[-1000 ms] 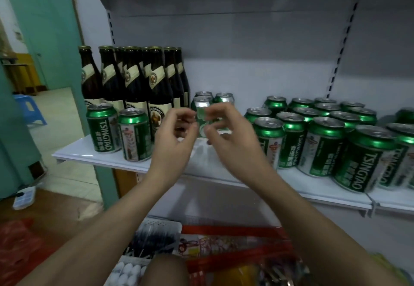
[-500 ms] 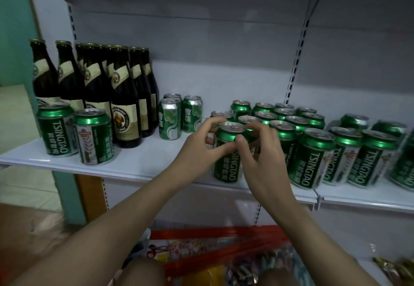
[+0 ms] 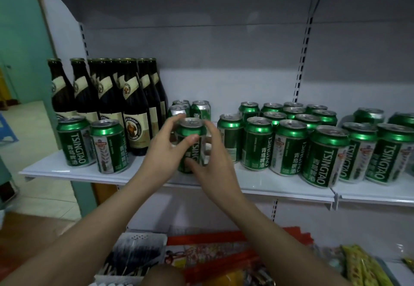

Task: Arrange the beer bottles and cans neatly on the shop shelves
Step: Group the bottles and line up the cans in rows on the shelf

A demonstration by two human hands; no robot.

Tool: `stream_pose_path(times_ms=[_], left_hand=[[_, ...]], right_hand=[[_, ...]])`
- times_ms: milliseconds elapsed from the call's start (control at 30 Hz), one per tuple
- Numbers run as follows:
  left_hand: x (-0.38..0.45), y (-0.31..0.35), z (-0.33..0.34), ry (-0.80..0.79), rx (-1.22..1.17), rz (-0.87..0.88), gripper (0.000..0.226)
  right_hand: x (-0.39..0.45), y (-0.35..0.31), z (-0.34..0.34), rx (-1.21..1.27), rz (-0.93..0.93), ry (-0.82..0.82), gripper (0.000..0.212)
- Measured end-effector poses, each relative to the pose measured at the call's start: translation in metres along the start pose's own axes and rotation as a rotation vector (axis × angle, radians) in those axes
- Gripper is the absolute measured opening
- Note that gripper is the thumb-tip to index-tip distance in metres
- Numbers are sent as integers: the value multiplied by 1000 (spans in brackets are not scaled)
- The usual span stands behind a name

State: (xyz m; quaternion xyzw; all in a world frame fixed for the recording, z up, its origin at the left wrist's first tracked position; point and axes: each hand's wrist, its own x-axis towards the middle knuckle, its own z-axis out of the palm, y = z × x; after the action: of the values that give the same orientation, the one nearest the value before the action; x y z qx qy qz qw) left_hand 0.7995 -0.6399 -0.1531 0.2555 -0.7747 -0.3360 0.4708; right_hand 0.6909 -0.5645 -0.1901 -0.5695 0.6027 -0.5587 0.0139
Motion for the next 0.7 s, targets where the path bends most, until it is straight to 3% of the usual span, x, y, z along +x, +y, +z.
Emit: stream_pose_path(times_ms=[267,433,700], left_hand=[[3,-6,-43,91,362,5,37],[5,-15,-53,93,595,43,40],[8,-13,-51,70,687,122,46]], right_hand=[[22,-22,54,85,-29,-59,82],[25,-26,71,72,-22,-102,84],[27,-22,61,95,-75,-215,88]])
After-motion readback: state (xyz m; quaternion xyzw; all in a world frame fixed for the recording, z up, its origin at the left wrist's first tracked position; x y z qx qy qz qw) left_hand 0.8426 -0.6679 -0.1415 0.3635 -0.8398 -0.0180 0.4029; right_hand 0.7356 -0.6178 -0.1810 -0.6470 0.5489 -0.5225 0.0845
